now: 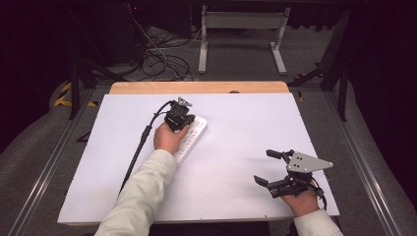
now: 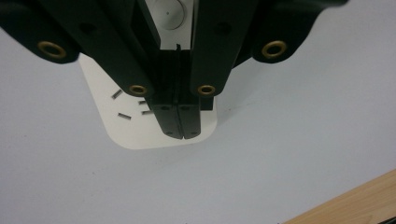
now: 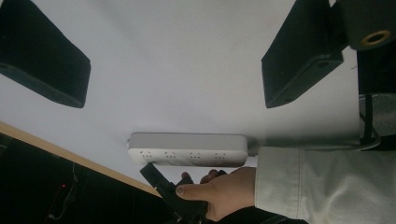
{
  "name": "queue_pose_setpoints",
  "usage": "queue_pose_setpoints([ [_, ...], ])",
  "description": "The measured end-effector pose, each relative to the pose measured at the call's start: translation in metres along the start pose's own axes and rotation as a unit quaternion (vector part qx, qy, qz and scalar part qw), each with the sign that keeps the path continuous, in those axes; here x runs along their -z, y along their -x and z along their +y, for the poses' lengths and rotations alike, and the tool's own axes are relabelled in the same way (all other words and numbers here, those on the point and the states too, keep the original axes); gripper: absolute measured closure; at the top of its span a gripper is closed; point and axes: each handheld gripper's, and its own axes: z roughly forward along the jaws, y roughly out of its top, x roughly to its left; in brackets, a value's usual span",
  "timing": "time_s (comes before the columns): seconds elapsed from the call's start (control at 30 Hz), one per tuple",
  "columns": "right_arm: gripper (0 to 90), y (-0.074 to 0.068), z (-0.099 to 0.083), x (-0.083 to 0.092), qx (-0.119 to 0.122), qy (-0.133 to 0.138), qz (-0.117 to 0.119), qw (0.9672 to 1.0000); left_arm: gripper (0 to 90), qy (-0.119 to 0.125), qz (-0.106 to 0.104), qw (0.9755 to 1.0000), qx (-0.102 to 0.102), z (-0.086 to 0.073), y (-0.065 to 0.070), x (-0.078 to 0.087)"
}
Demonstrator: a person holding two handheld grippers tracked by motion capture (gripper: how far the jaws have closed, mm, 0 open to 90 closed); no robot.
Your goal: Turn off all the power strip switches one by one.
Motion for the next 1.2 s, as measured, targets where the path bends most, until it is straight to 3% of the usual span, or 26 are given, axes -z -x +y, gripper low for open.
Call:
queue_pose_setpoints([
  [0.17, 8.5, -0.0003, 0.0, -0.0002, 0.0, -0.001, 0.0, 1.0, 90.0, -0.007, 0.012, 0.9998, -0.012, -0.0002, 0.0015, -0.0005],
  [0.33, 8.5, -0.0003, 0.0, -0.0004, 0.0, -0.002, 0.0, 1.0, 90.0, -0.006, 0.007, 0.9999, -0.007, -0.0005, 0.0005, -0.0006],
  [0.67, 8.5, -0.0001, -0.0002, -0.0001, 0.0, -0.002, 0.002, 1.0, 90.0, 0.002, 0.014, 0.9997, -0.019, 0.0002, 0.007, -0.0039],
  [0.97, 8.5, -0.0001, -0.0004, 0.0003, -0.002, 0.0, 0.003, 1.0, 90.0, 0.003, 0.006, 1.0, -0.005, -0.0013, 0.0041, -0.0025],
  [1.2, 8.5, -0.0003, -0.0005, -0.0005, -0.001, 0.0, 0.004, 1.0, 90.0, 0.001, 0.009, 0.9999, -0.007, -0.0011, 0.0047, -0.0027],
])
